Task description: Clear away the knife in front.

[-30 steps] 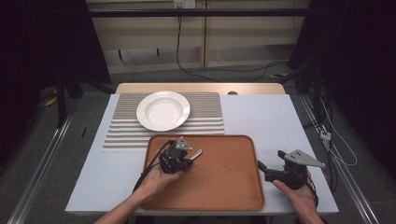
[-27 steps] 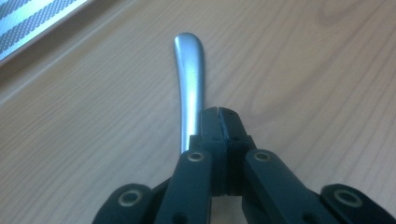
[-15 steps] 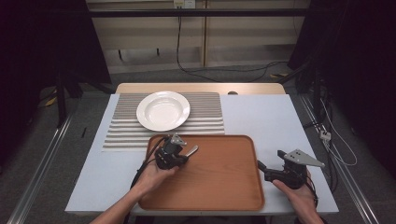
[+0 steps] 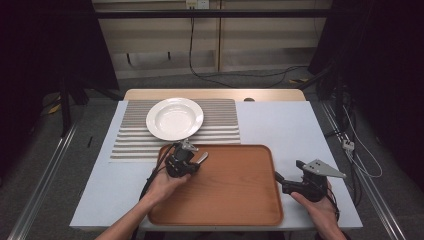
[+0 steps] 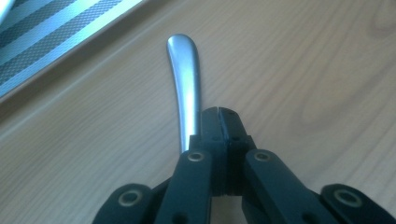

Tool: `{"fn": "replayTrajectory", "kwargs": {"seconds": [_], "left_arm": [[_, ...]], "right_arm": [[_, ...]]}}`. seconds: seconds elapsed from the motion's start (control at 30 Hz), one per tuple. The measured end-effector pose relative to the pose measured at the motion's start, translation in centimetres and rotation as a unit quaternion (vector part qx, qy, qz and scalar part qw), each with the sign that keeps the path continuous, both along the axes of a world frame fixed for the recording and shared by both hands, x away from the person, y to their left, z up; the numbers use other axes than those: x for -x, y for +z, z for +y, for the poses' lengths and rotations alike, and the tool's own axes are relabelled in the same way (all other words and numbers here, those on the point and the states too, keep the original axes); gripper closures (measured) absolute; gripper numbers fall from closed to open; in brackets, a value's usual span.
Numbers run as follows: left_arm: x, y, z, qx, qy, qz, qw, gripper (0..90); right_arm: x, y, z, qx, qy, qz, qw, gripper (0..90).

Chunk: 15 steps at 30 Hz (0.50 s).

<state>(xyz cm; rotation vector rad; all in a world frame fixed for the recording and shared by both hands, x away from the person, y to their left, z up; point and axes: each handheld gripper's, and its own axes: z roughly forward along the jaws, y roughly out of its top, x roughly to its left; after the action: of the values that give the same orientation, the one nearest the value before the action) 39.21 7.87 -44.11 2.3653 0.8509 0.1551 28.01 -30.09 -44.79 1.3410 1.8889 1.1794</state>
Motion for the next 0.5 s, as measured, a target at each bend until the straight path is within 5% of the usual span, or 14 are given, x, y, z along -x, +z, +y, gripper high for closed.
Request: {"fn": "replayTrajectory", "kwargs": {"seconds": [0.5], "left_arm": [[-0.3,0.2,1.8,-0.015,0.016,-0.004,0.9997,90.0]], "right_arm": [[0.0,0.0,0.0,0.0,0.001,-0.001,1.0,10.5]]}}
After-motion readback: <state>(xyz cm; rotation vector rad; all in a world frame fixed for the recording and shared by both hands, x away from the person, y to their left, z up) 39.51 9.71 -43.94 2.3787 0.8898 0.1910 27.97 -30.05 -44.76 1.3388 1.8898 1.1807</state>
